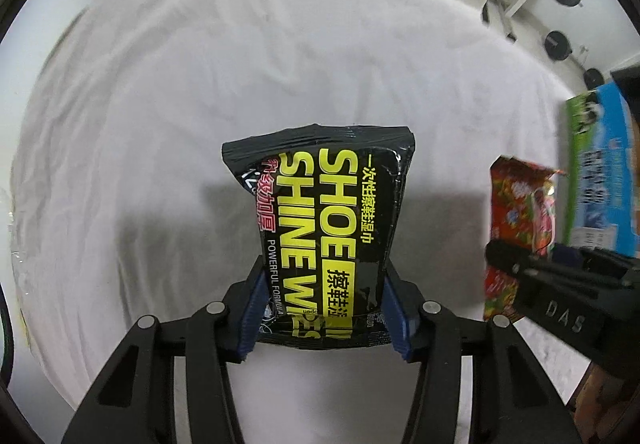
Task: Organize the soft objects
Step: 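Place both packets in the box's empty front row and open both tools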
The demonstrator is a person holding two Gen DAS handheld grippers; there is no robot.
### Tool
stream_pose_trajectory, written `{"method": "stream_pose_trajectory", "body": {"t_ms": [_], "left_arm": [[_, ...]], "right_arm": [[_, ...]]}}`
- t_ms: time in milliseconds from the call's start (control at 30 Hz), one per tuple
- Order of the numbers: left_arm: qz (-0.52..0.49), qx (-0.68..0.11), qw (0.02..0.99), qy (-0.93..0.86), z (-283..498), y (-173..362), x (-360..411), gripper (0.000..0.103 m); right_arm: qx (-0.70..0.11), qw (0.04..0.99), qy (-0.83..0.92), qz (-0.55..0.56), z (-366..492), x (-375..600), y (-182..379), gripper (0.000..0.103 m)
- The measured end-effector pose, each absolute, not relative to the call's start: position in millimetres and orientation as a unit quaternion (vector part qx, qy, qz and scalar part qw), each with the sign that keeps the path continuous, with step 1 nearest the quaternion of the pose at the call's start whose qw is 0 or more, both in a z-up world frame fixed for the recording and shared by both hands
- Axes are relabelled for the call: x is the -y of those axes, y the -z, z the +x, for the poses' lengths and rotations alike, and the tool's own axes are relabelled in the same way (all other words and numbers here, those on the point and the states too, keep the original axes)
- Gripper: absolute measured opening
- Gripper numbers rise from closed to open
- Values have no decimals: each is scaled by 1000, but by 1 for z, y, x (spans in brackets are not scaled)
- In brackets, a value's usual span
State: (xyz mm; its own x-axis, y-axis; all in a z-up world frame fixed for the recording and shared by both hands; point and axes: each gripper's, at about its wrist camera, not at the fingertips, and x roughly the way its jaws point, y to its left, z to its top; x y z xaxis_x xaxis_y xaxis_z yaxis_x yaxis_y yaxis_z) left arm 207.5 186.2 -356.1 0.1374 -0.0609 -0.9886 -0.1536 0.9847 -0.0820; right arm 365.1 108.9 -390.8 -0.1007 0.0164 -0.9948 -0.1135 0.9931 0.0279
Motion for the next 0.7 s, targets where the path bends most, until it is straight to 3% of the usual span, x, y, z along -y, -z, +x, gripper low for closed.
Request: {"method": "stream_pose_trajectory", "body": {"t_ms": [367,700], "left_arm": [[-94,-591,801,-1,180,246,-166,49],[-59,-543,834,80,200,178,-79,49]], "right_arm": [[-687,721,-95,9,323,-62,285,46],[-642,760,-76,58,273,35,214,46]]}}
